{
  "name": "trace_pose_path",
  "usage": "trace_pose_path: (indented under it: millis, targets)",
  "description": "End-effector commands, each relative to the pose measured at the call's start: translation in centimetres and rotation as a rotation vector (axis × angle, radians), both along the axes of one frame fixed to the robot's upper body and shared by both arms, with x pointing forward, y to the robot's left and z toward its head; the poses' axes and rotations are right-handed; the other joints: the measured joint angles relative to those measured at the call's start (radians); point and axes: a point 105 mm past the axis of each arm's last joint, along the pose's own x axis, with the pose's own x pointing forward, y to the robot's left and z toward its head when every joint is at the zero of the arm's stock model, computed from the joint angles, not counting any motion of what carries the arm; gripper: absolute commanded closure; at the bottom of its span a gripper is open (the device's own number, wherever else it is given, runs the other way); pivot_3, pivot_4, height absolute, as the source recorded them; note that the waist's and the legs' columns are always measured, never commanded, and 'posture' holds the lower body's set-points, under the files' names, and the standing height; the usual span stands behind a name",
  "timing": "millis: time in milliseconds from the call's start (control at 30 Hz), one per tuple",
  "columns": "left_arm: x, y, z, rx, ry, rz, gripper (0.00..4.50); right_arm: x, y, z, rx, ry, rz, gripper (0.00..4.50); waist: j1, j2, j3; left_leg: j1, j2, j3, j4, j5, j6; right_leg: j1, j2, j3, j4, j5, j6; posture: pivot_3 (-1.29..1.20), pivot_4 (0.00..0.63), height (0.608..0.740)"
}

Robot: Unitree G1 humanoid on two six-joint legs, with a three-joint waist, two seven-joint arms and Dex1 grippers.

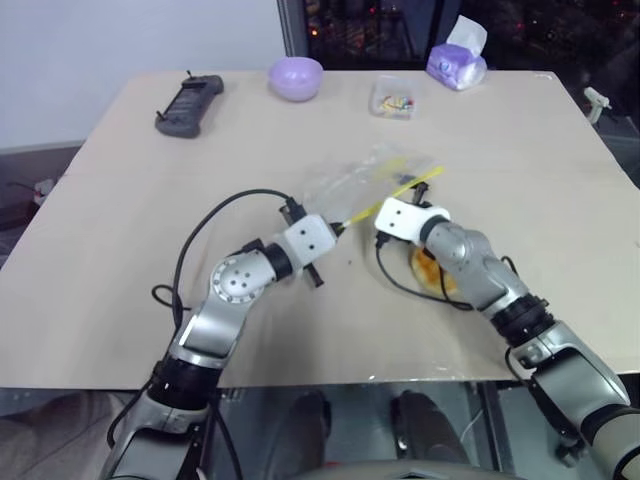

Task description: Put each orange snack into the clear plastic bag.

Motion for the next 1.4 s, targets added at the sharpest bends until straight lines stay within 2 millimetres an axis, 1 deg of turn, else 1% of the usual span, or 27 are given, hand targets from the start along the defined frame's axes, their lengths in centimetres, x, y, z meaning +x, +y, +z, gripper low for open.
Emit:
trace_pose_path:
  millis: [33, 133, 200, 367, 467, 533, 567, 600, 667, 767, 800, 833, 900, 933, 967, 1000, 1033, 1100, 1133, 1167, 1400]
  targets:
    - [0.2, 0.5, 1.5, -0.023, -0.062, 0.041, 4.5, -0.3, -0.5, 1.4, 0.045, -0.004, 0.024, 0.04, 0.0, 0.0, 0.0, 0.0, 0.0, 0.0, 0.0, 0.0, 0.0, 0.0, 0.0, 0.0, 0.0, 0.0, 0.0, 0.0, 0.15, 0.74]
    - [0.8, 1.2, 2.2, -0.056, -0.08, 0.102, 4.5, -1.7, -0.3, 1.1, 0.125, 0.122, 0.088, 0.04, 0.001, 0.0, 0.0, 0.0, 0.0, 0.0, 0.0, 0.0, 0.0, 0.0, 0.0, 0.0, 0.0, 0.0, 0.0, 0.0, 0.15, 0.74]
    - [1.2, 1.5, 2.7, -0.071, -0.093, 0.132, 4.5, -2.8, 0.2, 1.1, 0.172, 0.188, 0.144, 0.04, 0.002, 0.0, 0.0, 0.0, 0.0, 0.0, 0.0, 0.0, 0.0, 0.0, 0.0, 0.0, 0.0, 0.0, 0.0, 0.0, 0.15, 0.74]
    - [1.8, 2.1, 3.3, -0.087, -0.11, 0.174, 4.5, -5.2, 1.0, 2.7, 0.358, 0.334, 0.241, 0.04, 0.0, 0.0, 0.0, 0.0, 0.0, -0.001, 0.0, 0.0, 0.0, 0.0, 0.0, 0.0, 0.0, 0.0, 0.0, 0.0, 0.15, 0.74]
    - [1.8, 2.2, 3.3, -0.088, -0.106, 0.177, 4.5, -6.6, 0.3, 3.5, 0.398, 0.381, 0.283, 0.04, 0.002, 0.0, 0.0, 0.0, 0.0, -0.001, 0.0, 0.0, 0.0, 0.001, 0.0, -0.001, 0.0, 0.0, 0.0, 0.0, 0.15, 0.74]
    - [1.8, 2.2, 3.2, -0.09, -0.103, 0.179, 4.5, -7.0, -0.4, 4.0, 0.402, 0.385, 0.281, 0.04, 0.005, 0.0, 0.0, 0.0, 0.0, -0.002, 0.0, 0.0, 0.0, 0.002, 0.0, -0.002, -0.001, 0.0, 0.0, 0.0, 0.15, 0.74]
    - [1.8, 2.2, 3.2, -0.092, -0.101, 0.179, 4.5, -6.9, -0.9, 4.3, 0.412, 0.381, 0.266, 0.04, 0.005, 0.0, 0.0, 0.0, 0.0, -0.003, 0.001, 0.0, 0.0, 0.003, 0.0, -0.003, -0.001, 0.0, 0.0, 0.0, 0.15, 0.74]
    - [1.8, 2.2, 3.2, -0.093, -0.099, 0.178, 4.5, -6.6, -1.5, 4.8, 0.441, 0.379, 0.242, 0.04, 0.005, 0.0, 0.0, 0.0, 0.0, -0.003, 0.001, 0.0, 0.0, 0.003, 0.0, -0.003, -0.001, 0.0, 0.0, 0.0, 0.15, 0.74]
    - [1.8, 2.1, 3.1, -0.096, -0.094, 0.173, 4.5, -6.4, -1.9, 6.1, 0.557, 0.411, 0.229, 0.04, 0.005, 0.0, 0.0, 0.001, 0.0, -0.003, 0.001, 0.0, 0.0, 0.003, 0.0, -0.003, 0.0, 0.0, 0.0, 0.0, 0.15, 0.74]
    - [1.8, 1.5, 2.9, -0.097, -0.09, 0.15, 4.5, -6.7, -1.0, 6.9, 0.657, 0.463, 0.27, 0.04, 0.0, 0.0, 0.0, 0.001, 0.0, -0.003, 0.001, 0.0, 0.0, 0.003, 0.0, -0.003, 0.0, 0.0, 0.0, 0.0, 0.15, 0.74]
    - [1.7, 1.2, 2.8, -0.089, -0.09, 0.137, 4.5, -6.4, -0.6, 6.9, 0.694, 0.48, 0.265, 0.8, 0.0, 0.0, 0.0, 0.001, 0.0, -0.003, 0.001, 0.0, 0.0, 0.003, 0.0, -0.003, 0.0, 0.0, 0.0, 0.0, 0.15, 0.74]
    - [1.7, 1.1, 2.8, -0.09, -0.089, 0.131, 4.5, -6.1, -0.2, 6.8, 0.708, 0.485, 0.257, 0.97, -0.001, 0.0, 0.0, 0.001, 0.0, -0.003, 0.0, 0.0, 0.0, 0.003, 0.0, -0.003, 0.0, 0.0, 0.0, 0.0, 0.15, 0.74]
    - [1.7, 0.9, 2.8, -0.089, -0.088, 0.126, 4.5, -5.8, 0.5, 6.9, 0.731, 0.493, 0.253, 1.53, 0.001, 0.0, 0.0, 0.001, 0.0, -0.003, 0.0, 0.0, 0.0, 0.003, 0.0, -0.003, 0.0, 0.0, 0.0, 0.0, 0.15, 0.74]
    - [1.7, 0.9, 2.8, -0.09, -0.088, 0.126, 4.5, -5.7, 0.7, 7.0, 0.733, 0.493, 0.255, 1.88, 0.001, 0.0, 0.0, 0.001, 0.0, -0.003, 0.001, 0.0, 0.0, 0.003, 0.0, -0.003, 0.0, 0.0, 0.0, 0.0, 0.15, 0.74]
    - [1.7, 0.9, 2.8, -0.089, -0.088, 0.126, 4.5, -5.7, 0.9, 7.1, 0.738, 0.495, 0.26, 2.05, 0.001, 0.0, 0.0, 0.001, 0.0, -0.003, 0.001, 0.0, 0.0, 0.003, 0.0, -0.003, 0.0, 0.0, 0.0, 0.0, 0.15, 0.74]
    - [1.6, 0.9, 2.7, -0.088, -0.088, 0.125, 4.5, -5.7, 1.2, 7.1, 0.744, 0.496, 0.263, 2.62, 0.003, 0.0, 0.0, 0.001, 0.0, -0.003, 0.001, 0.0, 0.0, 0.003, 0.0, -0.003, 0.0, 0.0, 0.0, 0.0, 0.15, 0.74]
    - [1.6, 0.8, 2.8, -0.088, -0.089, 0.122, 4.5, -5.6, 1.4, 7.2, 0.748, 0.497, 0.265, 2.89, 0.003, 0.0, 0.0, 0.001, 0.0, -0.003, 0.001, 0.0, 0.0, 0.003, 0.0, -0.003, 0.0, 0.0, 0.0, 0.0, 0.15, 0.74]
    - [1.6, 0.7, 2.8, -0.088, -0.089, 0.118, 4.5, -5.4, 1.7, 7.2, 0.752, 0.499, 0.265, 3.72, 0.003, 0.0, 0.0, 0.0, 0.0, -0.004, 0.001, 0.0, 0.0, 0.003, 0.0, -0.004, -0.001, 0.0, 0.0, 0.0, 0.15, 0.74]
    - [1.5, 0.7, 2.8, -0.087, -0.09, 0.114, 4.5, -5.3, 1.9, 7.2, 0.757, 0.501, 0.262, 4.2, 0.002, 0.0, 0.0, 0.001, 0.0, -0.004, 0.001, 0.0, 0.0, 0.003, 0.0, -0.004, -0.001, 0.0, 0.0, 0.0, 0.15, 0.74]
    - [1.5, 0.6, 2.8, -0.087, -0.09, 0.111, 4.5, -5.1, 1.9, 7.1, 0.761, 0.503, 0.258, 4.47, 0.002, 0.0, 0.0, 0.0, 0.0, -0.004, 0.001, 0.0, 0.0, 0.003, 0.0, -0.004, -0.001, 0.0, 0.0, 0.0, 0.15, 0.74]
    - [1.1, 0.2, 2.9, -0.091, -0.092, 0.088, 4.5, -3.9, 2.0, 6.4, 0.784, 0.518, 0.21, 4.47, 0.002, 0.0, 0.0, 0.001, 0.0, -0.004, 0.001, 0.0, 0.0, 0.003, 0.0, -0.004, -0.001, 0.0, 0.0, 0.0, 0.15, 0.74]
